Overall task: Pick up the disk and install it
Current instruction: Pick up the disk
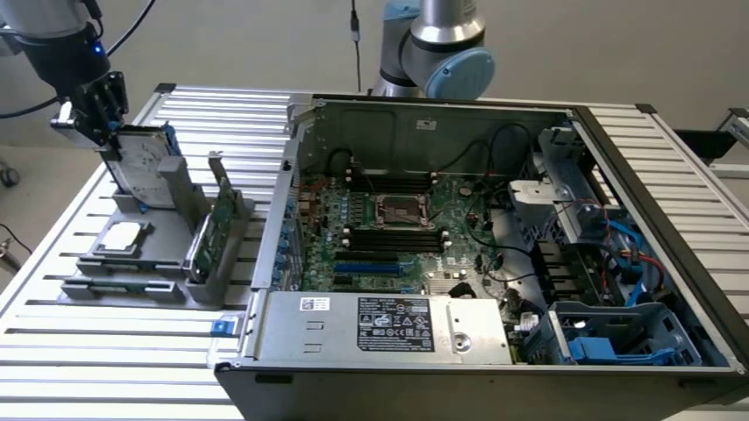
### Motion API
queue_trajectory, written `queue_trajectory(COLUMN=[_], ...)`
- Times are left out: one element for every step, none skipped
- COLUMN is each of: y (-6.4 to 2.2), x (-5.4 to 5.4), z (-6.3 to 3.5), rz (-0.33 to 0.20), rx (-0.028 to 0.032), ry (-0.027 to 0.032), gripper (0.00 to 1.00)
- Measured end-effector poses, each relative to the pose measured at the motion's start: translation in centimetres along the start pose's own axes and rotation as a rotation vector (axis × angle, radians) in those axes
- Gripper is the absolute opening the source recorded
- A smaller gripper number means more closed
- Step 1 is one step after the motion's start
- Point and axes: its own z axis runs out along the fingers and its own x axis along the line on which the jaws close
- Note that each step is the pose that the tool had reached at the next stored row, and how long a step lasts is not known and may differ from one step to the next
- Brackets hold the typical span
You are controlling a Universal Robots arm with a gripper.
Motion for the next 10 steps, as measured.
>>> queue_trajectory(y=[0.00, 0.00, 0.00, 0.00, 0.00, 0.00, 0.01, 0.01, 0.00, 0.00], x=[0.00, 0.00, 0.00, 0.01, 0.03, 0.07, 0.11, 0.16, 0.20, 0.22], z=[0.00, 0.00, 0.00, 0.00, 0.01, 0.01, 0.01, 0.00, 0.00, 0.00], rz=[0.000, 0.000, 0.000, 0.000, 0.000, 0.000, 0.000, 0.000, 0.000, 0.000], rx=[0.0000, 0.0000, 0.0000, 0.0001, 0.0001, 0.0002, 0.0001, 0.0001, 0.0000, 0.0001], ry=[0.0000, 0.0001, 0.0001, 0.0000, 0.0000, -0.0002, -0.0004, -0.0006, -0.0007, -0.0008], gripper=[0.33, 0.33, 0.33, 0.33, 0.33, 0.33, 0.33, 0.33, 0.33, 0.33])
